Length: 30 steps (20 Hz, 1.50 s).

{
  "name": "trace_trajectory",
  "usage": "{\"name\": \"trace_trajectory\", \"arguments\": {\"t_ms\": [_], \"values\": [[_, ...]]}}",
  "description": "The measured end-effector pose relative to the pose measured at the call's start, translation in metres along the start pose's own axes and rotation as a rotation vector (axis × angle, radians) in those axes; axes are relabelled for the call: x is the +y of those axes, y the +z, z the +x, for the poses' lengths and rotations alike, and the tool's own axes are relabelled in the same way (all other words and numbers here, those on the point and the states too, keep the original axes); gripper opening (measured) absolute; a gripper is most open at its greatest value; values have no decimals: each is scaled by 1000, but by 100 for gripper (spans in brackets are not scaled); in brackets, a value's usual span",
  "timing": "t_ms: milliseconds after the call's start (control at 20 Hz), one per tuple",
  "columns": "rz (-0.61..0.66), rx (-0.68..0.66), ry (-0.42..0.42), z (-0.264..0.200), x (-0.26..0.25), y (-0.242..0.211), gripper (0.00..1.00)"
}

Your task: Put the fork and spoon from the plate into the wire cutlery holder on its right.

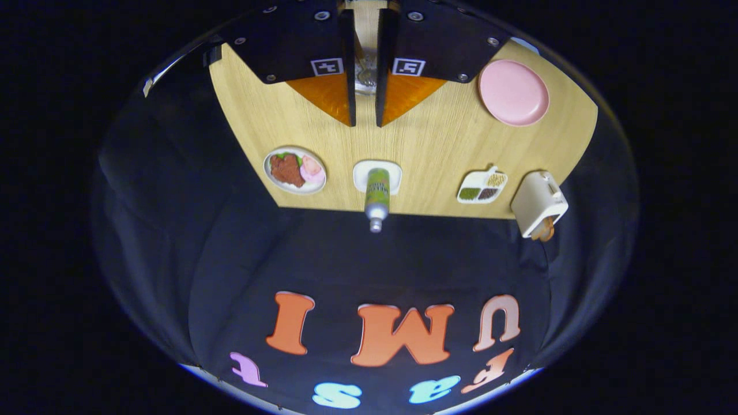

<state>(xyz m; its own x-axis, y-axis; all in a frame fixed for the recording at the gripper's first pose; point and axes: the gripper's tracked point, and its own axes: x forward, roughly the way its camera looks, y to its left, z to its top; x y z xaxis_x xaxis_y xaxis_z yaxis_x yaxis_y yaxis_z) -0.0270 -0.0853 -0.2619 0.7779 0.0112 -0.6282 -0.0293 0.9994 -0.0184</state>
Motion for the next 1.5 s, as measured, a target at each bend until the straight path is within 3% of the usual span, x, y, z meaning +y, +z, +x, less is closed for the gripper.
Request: {"name": "trace_trajectory", "arguments": {"t_ms": [300,550,750,1050,1350,1500], "values": [[52,-263,68,-40,23,102,30],[58,-471,59,-82,21,179,58],[57,-603,51,-121,10,229,72],[50,-718,58,-148,25,258,92],[26,-833,-1,-172,23,282,96],[25,-848,9,-180,28,285,97]]}}
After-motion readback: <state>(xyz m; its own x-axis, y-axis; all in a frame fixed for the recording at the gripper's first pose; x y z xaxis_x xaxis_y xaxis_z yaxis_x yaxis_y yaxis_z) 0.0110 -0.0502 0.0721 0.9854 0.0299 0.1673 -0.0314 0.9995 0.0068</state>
